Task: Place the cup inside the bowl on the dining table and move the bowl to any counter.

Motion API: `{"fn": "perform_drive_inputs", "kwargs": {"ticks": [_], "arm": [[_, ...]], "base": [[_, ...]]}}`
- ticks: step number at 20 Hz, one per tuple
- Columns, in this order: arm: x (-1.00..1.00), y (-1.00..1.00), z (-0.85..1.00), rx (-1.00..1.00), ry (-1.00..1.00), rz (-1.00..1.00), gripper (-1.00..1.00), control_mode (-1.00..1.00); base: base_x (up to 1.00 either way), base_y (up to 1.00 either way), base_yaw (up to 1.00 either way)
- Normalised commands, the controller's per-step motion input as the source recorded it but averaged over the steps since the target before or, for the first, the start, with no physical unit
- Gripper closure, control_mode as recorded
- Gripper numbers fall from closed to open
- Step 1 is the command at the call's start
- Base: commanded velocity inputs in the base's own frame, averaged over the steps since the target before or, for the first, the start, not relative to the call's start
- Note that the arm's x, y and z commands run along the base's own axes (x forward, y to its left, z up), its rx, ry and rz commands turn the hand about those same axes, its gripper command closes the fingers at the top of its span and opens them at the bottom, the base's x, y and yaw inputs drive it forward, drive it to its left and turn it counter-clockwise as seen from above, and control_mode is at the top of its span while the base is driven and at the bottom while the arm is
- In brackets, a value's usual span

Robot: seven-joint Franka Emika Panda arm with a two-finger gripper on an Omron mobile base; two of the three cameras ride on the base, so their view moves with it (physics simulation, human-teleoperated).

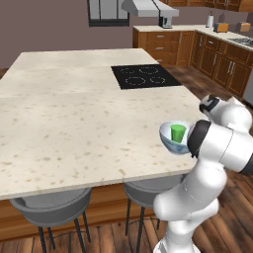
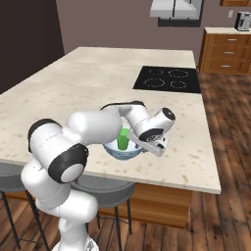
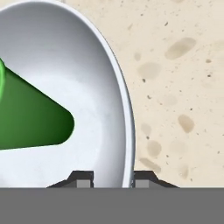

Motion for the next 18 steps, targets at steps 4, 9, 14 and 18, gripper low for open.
{"fn": "perform_drive_inputs", "kwargs": {"ticks": [4, 9, 14, 18], "arm": [[-0.54, 0.0, 0.43, 0.0, 0.05, 0.0, 1.0, -1.0], [-0.35, 0.04, 0.52, 0.0, 0.06, 0.0, 1.0, -1.0], [-0.28, 0.08, 0.43, 0.0, 0.0, 0.0, 1.0, -1.0], [-0.29, 0.15, 0.3, 0.0, 0.0, 0.0, 1.0, -1.0]], "base": [[0.0, 0.0, 0.0], [0.0, 0.0, 0.0], [0.0, 0.0, 0.0], [0.0, 0.0, 0.0]]}}
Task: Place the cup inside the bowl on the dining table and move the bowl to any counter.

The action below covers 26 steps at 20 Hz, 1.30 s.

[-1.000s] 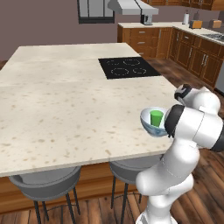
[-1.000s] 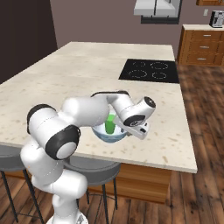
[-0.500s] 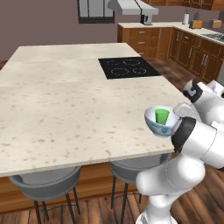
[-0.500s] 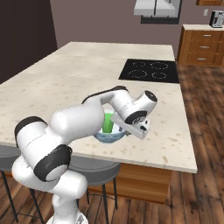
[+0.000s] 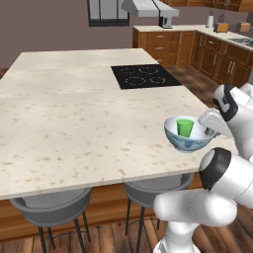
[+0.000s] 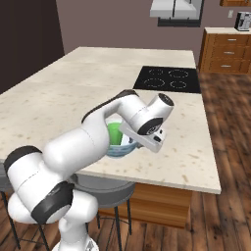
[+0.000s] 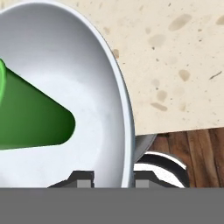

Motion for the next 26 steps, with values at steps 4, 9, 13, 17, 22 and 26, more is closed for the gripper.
{"fn": "perform_drive_inputs", "kwargs": {"ticks": [4, 9, 13, 17, 22, 26], "arm": [[-0.22, 0.19, 0.17, 0.0, 0.0, 0.0, 1.0, -1.0], [-0.23, 0.21, 0.09, 0.0, -0.05, 0.0, 1.0, -1.0], [-0.02, 0.03, 0.0, 0.0, 0.0, 0.0, 1.0, -1.0], [0.0, 0.0, 0.0, 0.0, 0.0, 0.0, 1.0, -1.0], [0.0, 0.0, 0.0, 0.0, 0.0, 0.0, 1.0, -1.0], [0.0, 0.0, 0.0, 0.0, 0.0, 0.0, 1.0, 1.0]], "base": [[0.0, 0.0, 0.0], [0.0, 0.0, 0.0], [0.0, 0.0, 0.0], [0.0, 0.0, 0.0], [0.0, 0.0, 0.0], [0.0, 0.0, 0.0]]}}
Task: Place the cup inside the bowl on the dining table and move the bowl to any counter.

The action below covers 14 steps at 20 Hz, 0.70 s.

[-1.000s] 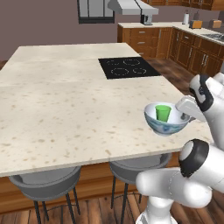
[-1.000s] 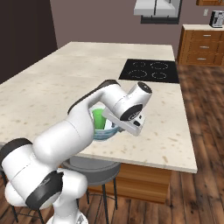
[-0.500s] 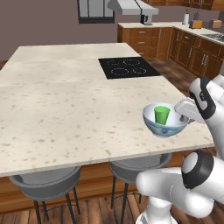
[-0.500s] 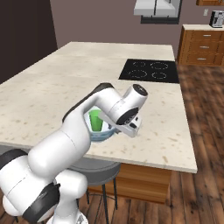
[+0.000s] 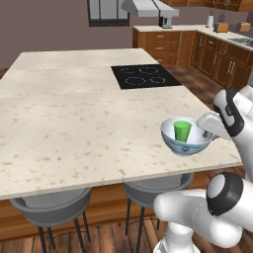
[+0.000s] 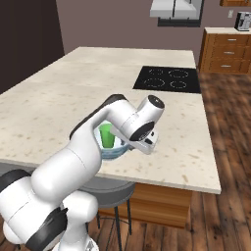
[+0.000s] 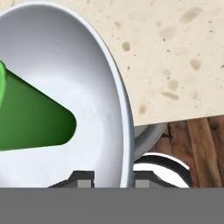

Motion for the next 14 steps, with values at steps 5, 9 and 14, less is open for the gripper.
{"fn": "perform_drive_inputs", "kwargs": {"ticks": [5, 9, 14], "arm": [[0.0, 0.0, 0.0, 0.0, 0.0, 0.0, 1.0, 1.0], [0.0, 0.0, 0.0, 0.0, 0.0, 0.0, 1.0, 1.0], [0.0, 0.0, 0.0, 0.0, 0.0, 0.0, 1.0, 1.0]], "base": [[-0.02, 0.0, 0.0], [-0.66, -0.19, -0.05], [-0.75, -0.41, -0.09]]}}
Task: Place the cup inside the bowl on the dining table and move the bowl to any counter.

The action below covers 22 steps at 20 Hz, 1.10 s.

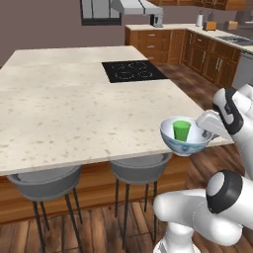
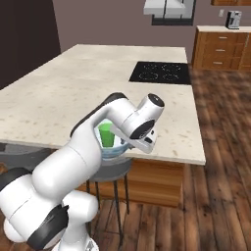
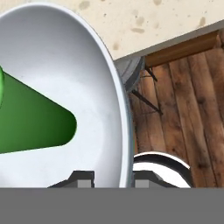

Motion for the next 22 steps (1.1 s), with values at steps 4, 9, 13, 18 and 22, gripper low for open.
{"fn": "perform_drive_inputs", "kwargs": {"ticks": [4, 9, 13, 18, 22], "arm": [[0.0, 0.0, 0.0, 0.0, 0.0, 0.0, 1.0, 1.0], [0.0, 0.0, 0.0, 0.0, 0.0, 0.0, 1.0, 1.0], [0.0, 0.0, 0.0, 0.0, 0.0, 0.0, 1.0, 1.0], [0.0, 0.0, 0.0, 0.0, 0.0, 0.0, 1.0, 1.0], [0.0, 0.0, 0.0, 0.0, 0.0, 0.0, 1.0, 1.0]], "base": [[-0.12, -0.54, -0.04], [0.0, -0.63, -0.02], [0.08, -0.71, 0.0], [0.06, -0.7, 0.0], [0.05, -0.67, 0.0]]}}
